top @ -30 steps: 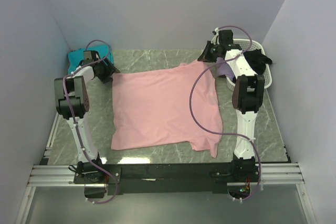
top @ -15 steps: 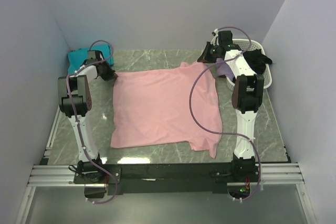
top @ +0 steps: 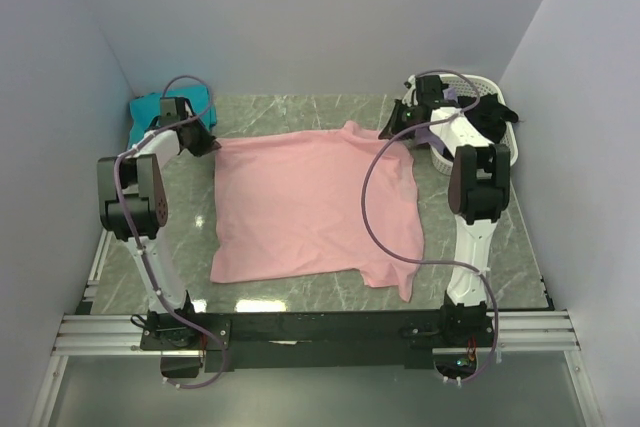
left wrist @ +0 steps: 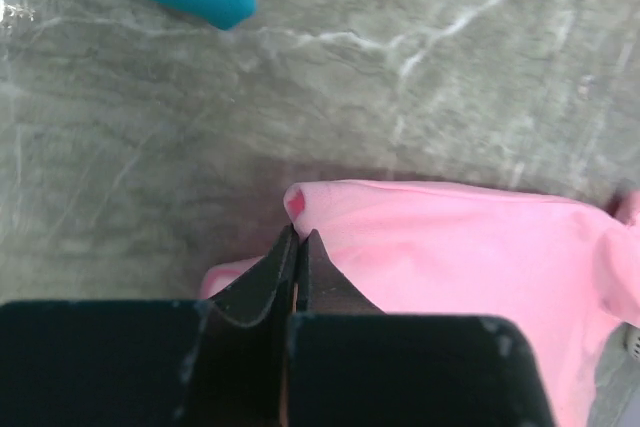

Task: Fold and stack the t-shirts
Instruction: Fold the tshirt

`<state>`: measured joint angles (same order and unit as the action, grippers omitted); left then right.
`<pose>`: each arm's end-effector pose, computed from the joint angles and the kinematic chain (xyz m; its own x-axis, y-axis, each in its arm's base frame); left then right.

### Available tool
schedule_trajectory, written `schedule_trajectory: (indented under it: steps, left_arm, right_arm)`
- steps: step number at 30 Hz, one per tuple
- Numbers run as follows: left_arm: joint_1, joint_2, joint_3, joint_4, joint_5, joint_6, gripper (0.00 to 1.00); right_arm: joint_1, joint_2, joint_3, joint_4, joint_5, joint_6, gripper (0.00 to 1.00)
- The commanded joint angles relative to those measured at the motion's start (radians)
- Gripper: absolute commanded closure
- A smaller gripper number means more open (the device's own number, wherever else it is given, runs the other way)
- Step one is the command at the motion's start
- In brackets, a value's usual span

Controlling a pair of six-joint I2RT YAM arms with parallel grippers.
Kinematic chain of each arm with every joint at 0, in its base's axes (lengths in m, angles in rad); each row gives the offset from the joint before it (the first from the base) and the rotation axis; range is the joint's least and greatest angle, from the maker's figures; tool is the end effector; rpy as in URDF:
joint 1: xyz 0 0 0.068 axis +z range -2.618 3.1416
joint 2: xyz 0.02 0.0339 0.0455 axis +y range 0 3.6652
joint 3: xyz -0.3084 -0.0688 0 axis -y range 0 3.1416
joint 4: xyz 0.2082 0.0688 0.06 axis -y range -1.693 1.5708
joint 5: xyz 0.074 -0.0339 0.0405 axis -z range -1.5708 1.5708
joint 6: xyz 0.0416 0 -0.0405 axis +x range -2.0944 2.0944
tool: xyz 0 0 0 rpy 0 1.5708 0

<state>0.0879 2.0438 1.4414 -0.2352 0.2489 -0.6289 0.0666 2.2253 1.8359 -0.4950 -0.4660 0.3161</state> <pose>0.4417 0.0286 0.2346 -0.6451 -0.6292 -0.4335 -0.3714 0.7541 -0.5417 0.4912 0.0515 0.2486 -0.8404 0.2223 -0.4943 -0.0866 0.8452 0.5274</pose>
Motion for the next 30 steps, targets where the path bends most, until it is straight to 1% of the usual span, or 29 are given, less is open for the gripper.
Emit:
schedule_trajectory:
  steps: [1,5,17,24,30]
  left_arm:
    - [-0.004,-0.122,-0.05,0.039,-0.02,0.006,0.99]
    - [-0.002,-0.171,-0.101,0.046,-0.013,-0.003,0.99]
    - [-0.007,-0.273,-0.205,0.013,-0.072,-0.028,0.99]
    - [-0.007,-0.324,-0.262,0.007,-0.08,-0.041,0.99]
    - [-0.011,-0.37,-0.302,-0.013,-0.08,-0.057,0.99]
  right_arm:
    - [-0.001,-0.15,-0.058,0.052,0.059,-0.008,1.0]
    - [-0.001,-0.18,-0.093,0.044,0.089,-0.006,1.0]
    - [0.006,-0.268,-0.182,-0.016,0.237,0.006,1.0]
    - [0.007,-0.256,-0.179,-0.069,0.277,0.012,1.0]
    - [0.012,-0.26,-0.227,-0.094,0.325,0.032,1.0]
